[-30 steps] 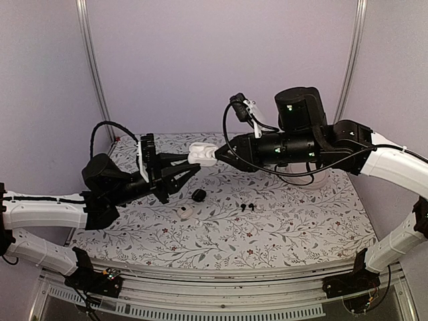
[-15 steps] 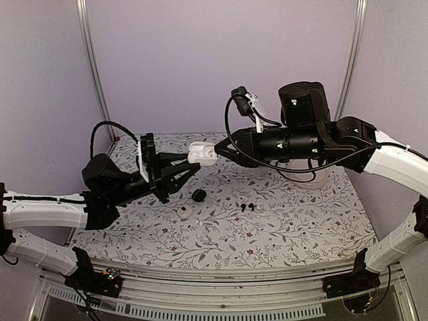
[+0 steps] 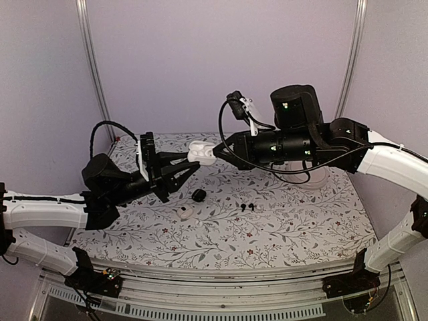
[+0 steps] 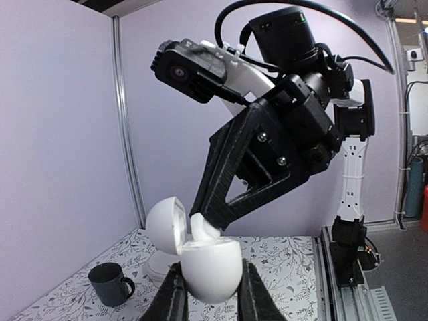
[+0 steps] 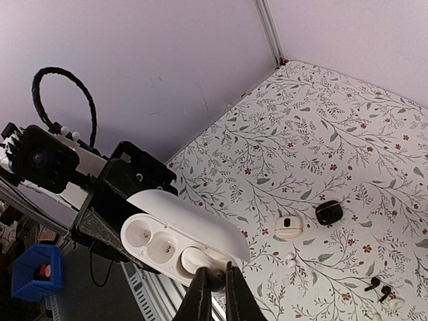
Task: Insert the wireless bluetooth earbuds into the charging case
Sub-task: Adjust the left earbud in the right side groove of the charging case, then pass from the left arm to the right
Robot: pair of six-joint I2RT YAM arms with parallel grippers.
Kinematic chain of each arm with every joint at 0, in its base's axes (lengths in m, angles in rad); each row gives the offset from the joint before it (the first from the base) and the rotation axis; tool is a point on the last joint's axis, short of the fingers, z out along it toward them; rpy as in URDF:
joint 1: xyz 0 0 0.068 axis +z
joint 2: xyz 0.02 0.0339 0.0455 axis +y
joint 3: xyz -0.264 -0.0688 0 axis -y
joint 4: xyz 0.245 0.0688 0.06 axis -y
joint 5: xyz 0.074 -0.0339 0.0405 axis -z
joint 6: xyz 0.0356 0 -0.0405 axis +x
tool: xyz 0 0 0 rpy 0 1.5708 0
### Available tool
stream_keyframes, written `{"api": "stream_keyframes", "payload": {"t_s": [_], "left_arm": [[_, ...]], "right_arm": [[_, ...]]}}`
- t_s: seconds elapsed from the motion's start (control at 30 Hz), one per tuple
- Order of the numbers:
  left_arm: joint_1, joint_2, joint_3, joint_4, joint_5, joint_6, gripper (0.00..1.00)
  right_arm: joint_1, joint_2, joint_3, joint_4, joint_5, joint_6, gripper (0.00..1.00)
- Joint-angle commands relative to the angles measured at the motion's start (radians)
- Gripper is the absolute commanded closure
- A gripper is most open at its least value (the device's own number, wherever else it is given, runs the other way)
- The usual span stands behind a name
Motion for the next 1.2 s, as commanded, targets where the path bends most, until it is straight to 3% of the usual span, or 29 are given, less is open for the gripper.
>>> {"api": "stream_keyframes", "payload": {"t_s": [0.0, 0.23, 0.43, 0.73, 1.0, 1.07, 1.17], "left_arm": [[-0.016, -0.011, 0.015, 0.116, 0.002, -0.003, 1.00], [-0.016, 0.006, 0.017, 0.141, -0.002, -0.008, 1.00], [0.002, 0.022, 0.010, 0.164, 0.027, -0.045, 1.00], [0.026, 0.025, -0.025, 0.168, 0.113, -0.099, 1.00], [0.072, 0.045, -0.039, 0.253, 0.337, -0.190, 1.00], [0.076, 0.051, -0.031, 0.255, 0.387, -0.196, 1.00], [0.077, 0.062, -0.016, 0.243, 0.451, -0.197, 1.00]], "right_arm": [[0.007, 0.011, 0.002, -0.056, 0.015, 0.010, 0.90], [0.007, 0.020, -0.001, -0.076, -0.027, 0.000, 0.91], [0.007, -0.025, -0.026, -0.063, -0.013, -0.004, 0.82], [-0.013, -0.113, -0.077, 0.012, -0.084, -0.031, 0.63], [-0.029, -0.217, -0.206, 0.166, -0.264, -0.096, 0.43], [-0.033, -0.223, -0.214, 0.173, -0.275, -0.100, 0.44], [-0.033, -0.221, -0.206, 0.173, -0.290, -0.101, 0.53]]}}
